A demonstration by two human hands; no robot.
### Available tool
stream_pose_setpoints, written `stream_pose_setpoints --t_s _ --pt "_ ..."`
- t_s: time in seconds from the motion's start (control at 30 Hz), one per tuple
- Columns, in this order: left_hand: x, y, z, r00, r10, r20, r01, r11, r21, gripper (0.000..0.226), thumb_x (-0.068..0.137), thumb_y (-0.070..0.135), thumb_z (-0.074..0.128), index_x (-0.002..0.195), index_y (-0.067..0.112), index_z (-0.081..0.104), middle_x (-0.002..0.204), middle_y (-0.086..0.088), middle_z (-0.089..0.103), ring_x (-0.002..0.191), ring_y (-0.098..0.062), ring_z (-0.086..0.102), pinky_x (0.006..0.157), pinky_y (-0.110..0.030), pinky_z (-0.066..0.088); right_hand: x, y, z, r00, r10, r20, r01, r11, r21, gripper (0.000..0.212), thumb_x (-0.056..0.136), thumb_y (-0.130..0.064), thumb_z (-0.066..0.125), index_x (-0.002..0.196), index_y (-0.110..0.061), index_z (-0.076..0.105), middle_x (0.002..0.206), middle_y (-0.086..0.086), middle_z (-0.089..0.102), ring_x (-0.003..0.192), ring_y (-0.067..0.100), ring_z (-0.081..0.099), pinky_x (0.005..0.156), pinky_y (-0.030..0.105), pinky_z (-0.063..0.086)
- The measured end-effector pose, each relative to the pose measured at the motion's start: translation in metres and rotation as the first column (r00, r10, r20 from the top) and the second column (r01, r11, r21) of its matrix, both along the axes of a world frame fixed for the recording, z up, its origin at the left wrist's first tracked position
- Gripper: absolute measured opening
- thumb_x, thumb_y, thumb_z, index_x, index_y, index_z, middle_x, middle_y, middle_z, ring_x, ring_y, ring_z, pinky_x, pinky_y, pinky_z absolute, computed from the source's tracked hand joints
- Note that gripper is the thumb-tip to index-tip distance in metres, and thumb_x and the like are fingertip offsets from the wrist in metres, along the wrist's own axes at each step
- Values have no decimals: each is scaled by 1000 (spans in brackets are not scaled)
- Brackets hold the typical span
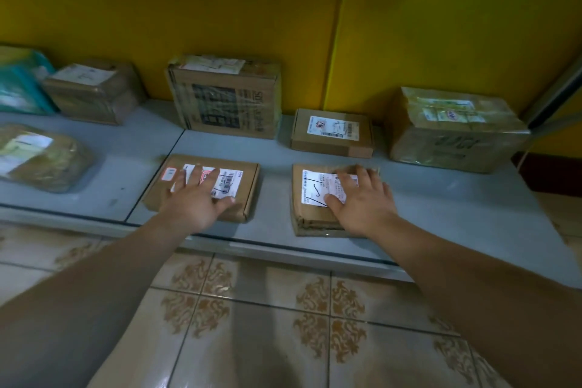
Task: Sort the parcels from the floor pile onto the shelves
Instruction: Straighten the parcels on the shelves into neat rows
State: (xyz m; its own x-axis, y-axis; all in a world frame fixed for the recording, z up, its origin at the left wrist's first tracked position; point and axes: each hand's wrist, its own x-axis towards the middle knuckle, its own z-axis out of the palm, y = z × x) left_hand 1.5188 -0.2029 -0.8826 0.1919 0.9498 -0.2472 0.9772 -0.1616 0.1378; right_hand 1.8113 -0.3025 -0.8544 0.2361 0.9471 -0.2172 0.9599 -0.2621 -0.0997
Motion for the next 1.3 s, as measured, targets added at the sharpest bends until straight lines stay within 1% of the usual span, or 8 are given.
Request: stream_pose_setpoints --t_s 0.1,0.23,0.5,0.63,0.73,0.9,1.13,1.3 --pt "-14 -1 -14 997 -39 -61 33 995 -93 80 88 75 27 154 36 3 163 4 -8 149 -29 -8 118 -56 5 -7 -4 -4 999 -35 28 36 999 -27 69 98 -64 21 157 -32 5 166 6 0 152 33 -4 121 49 2" --pt "-14 -9 -12 993 -71 -95 62 994 -92 73 93 68 28 154 36 1 163 4 -10 149 -30 -8 116 -59 10 -19 -20 -1 997 -73 35 76 993 -94 69 99 -64 12 158 -31 -1 167 6 -5 152 33 -9 121 47 -2" --pt "-19 6 0 993 -121 10 122 989 -82 65 92 62 42 148 31 28 157 -1 19 143 -30 16 115 -53 21 -45 -35 13 980 -189 65 198 965 -174 70 99 -64 13 159 -29 1 167 6 0 152 33 -2 121 49 8" --pt "-19 13 2 990 -136 27 138 981 -134 66 91 61 47 147 30 31 156 -4 20 142 -33 18 113 -53 26 -50 -30 18 969 -240 59 247 943 -222 70 99 -65 16 158 -30 1 167 5 0 152 33 -2 122 50 10" --pt "-18 16 9 987 -157 24 159 976 -150 66 90 61 48 146 29 32 154 -6 23 139 -35 22 111 -53 28 -51 -24 30 956 -293 26 291 927 -239 71 99 -64 24 158 -27 11 166 7 10 151 33 12 118 51 19" --pt "-12 30 16 982 -184 28 187 967 -176 72 88 63 50 147 25 33 155 -5 26 141 -30 23 113 -50 26 -37 2 52 943 -331 20 331 940 -83 70 97 -61 36 154 -21 26 157 11 31 141 33 32 110 47 32" --pt "19 53 -6 993 -106 51 110 991 -73 78 91 69 37 154 36 6 163 3 -8 149 -30 -10 114 -64 2 1 76 32 957 -280 -72 279 960 -28 74 96 -58 43 156 -21 22 157 11 29 142 35 29 110 49 35" --pt "19 55 -35 996 -84 2 84 996 15 78 88 75 21 153 38 0 163 6 -12 148 -23 -17 112 -66 -4 20 126 2 980 -181 -77 179 983 -33 74 95 -51 54 156 -24 21 160 12 24 145 38 23 115 56 28"
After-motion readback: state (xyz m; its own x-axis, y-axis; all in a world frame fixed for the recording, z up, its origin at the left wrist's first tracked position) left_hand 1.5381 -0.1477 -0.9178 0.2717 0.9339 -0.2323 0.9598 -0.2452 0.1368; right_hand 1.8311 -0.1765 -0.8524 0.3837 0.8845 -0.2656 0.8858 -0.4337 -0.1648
